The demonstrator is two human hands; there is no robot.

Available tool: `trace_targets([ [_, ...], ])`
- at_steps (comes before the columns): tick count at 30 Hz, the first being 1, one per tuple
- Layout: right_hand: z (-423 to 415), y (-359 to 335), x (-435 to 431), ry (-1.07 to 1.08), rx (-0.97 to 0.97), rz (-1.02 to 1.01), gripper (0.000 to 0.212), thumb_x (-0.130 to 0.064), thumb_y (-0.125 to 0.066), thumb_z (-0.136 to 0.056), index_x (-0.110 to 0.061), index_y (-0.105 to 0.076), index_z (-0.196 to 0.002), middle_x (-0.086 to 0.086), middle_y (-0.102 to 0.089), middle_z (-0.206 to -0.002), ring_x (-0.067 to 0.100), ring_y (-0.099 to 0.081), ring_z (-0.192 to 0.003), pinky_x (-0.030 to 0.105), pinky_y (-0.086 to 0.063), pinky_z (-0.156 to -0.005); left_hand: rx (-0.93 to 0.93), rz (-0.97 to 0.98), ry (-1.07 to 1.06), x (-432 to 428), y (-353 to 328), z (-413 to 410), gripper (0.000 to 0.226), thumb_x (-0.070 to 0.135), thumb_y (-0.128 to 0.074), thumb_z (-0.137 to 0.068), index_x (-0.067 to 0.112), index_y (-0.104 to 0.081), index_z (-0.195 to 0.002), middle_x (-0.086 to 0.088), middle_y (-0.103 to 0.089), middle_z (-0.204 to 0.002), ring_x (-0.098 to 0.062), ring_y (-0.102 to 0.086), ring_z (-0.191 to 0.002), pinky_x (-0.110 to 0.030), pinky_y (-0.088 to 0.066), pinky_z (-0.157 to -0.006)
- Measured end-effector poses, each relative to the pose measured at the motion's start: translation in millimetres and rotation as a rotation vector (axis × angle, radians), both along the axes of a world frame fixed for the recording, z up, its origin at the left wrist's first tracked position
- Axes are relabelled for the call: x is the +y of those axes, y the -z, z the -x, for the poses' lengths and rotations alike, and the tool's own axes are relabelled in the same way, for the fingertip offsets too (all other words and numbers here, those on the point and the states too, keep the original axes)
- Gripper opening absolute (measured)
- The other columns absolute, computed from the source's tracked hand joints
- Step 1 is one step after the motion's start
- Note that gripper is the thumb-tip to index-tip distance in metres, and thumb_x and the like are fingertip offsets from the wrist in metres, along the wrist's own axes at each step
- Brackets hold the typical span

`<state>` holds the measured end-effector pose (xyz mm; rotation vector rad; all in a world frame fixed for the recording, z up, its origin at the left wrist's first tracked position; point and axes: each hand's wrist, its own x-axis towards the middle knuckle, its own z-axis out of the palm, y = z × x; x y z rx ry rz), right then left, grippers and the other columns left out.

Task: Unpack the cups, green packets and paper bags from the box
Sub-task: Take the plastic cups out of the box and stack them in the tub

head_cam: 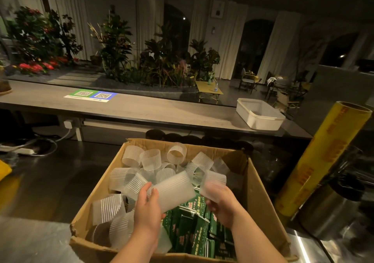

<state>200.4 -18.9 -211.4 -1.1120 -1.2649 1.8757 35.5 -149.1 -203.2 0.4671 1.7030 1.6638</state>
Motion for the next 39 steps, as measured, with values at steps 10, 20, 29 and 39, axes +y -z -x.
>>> trace_targets([
  [10, 10.9, 11.2, -7.8, -0.366, -0.245, -0.059, 0.031, -0.027, -0.046, -0.105, -0.035, -0.059, -0.132, 0.002, -0.053, -0.088, 0.008, -0.041, -0.061, 0.024, -0.029, -0.055, 0.023, 0.040, 0.123, 0.7, 3.1, -2.5, 0.027, 0.028, -0.039, -0.111, 0.032, -0.051, -0.134, -0.005, -0.044, -0.133, -0.023, -0.050, -0.109, -0.040, -0.048, -0.083],
  [20, 38.5, 8.8, -13.0, -0.300, -0.456, -0.144, 0.025, -0.030, -0.051, -0.103, -0.013, -0.060, -0.119, 0.007, -0.062, -0.109, 0.012, -0.054, -0.071, 0.021, -0.042, -0.055, -0.088, -0.141, -0.169, -0.6, -0.3, 3.4, 0.031, 0.040, -0.034, -0.111, 0.025, -0.046, -0.135, -0.008, -0.050, -0.119, -0.039, -0.060, -0.101, -0.034, -0.050, -0.059],
  [29, 81.4, 17.5, -52.5, -0.857, -0.885, -0.512, 0.075, -0.007, -0.075, -0.088, -0.025, -0.042, -0.153, -0.004, -0.062, -0.112, 0.021, -0.064, -0.091, 0.021, -0.056, -0.075, -0.170, -0.158, -0.217, 1.8, 0.8, 3.4, 0.028, 0.039, -0.034, -0.111, 0.024, -0.046, -0.131, -0.015, -0.055, -0.118, -0.046, -0.061, -0.103, -0.045, -0.053, -0.070],
  [39, 28.7, 2.4, -19.8, -0.080, -0.063, 0.110, 0.052, -0.023, -0.082, -0.082, -0.007, -0.060, -0.127, 0.021, -0.064, -0.126, 0.037, -0.071, -0.103, 0.038, -0.062, -0.077, -0.171, -0.123, -0.205, -1.0, -0.9, 6.3, 0.031, 0.042, -0.034, -0.110, 0.025, -0.045, -0.133, -0.013, -0.053, -0.121, -0.041, -0.062, -0.105, -0.034, -0.051, -0.060],
])
